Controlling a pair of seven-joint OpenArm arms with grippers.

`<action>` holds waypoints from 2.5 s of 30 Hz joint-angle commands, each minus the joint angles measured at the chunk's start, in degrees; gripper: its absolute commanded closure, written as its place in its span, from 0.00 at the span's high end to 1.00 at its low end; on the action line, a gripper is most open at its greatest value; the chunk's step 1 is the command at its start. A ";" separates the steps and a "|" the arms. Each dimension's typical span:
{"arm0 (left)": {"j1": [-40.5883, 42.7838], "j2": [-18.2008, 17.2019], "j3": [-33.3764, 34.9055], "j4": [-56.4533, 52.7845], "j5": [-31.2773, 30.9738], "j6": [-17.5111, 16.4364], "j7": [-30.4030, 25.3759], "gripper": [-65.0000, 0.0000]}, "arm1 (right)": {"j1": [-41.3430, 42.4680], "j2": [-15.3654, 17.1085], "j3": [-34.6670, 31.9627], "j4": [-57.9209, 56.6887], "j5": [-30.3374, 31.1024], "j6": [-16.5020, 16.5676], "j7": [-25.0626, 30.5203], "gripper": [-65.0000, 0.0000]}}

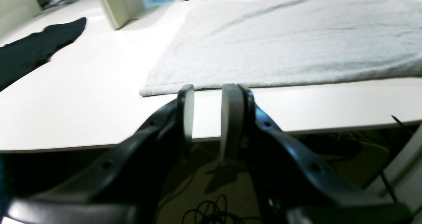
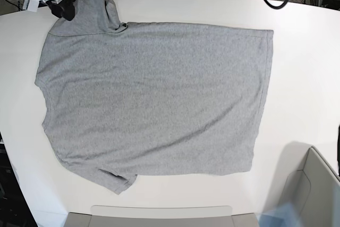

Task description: Fold the T-shirt properly

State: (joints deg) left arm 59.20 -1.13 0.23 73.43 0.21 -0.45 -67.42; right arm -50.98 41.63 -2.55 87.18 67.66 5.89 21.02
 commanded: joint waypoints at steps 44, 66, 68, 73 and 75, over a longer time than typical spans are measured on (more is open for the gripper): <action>-7.29 -21.16 3.24 34.22 -54.23 0.23 61.22 0.44 | 2.32 -6.51 -3.65 -3.00 0.61 5.76 -3.39 0.49; -23.02 -20.46 -10.56 17.52 -65.13 0.14 89.88 0.44 | 2.23 -4.57 -3.65 -2.91 0.61 5.58 -3.39 0.49; -23.11 -19.14 -10.21 17.78 -64.95 0.14 93.13 0.44 | 2.23 -4.57 -3.65 -2.91 0.61 5.58 -3.39 0.49; -23.20 -18.52 -9.50 17.78 -64.52 0.05 97.26 0.40 | 2.23 -4.57 -3.65 -2.74 0.61 5.58 -3.39 0.49; -23.20 -18.87 -7.39 17.69 -64.52 0.05 97.18 0.39 | 2.23 -4.57 -3.65 -2.56 0.61 5.58 -3.39 0.49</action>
State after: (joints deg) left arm 34.92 -20.18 -8.29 91.68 -64.62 -2.44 24.45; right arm -47.81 36.51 -6.17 84.71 68.01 14.13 19.90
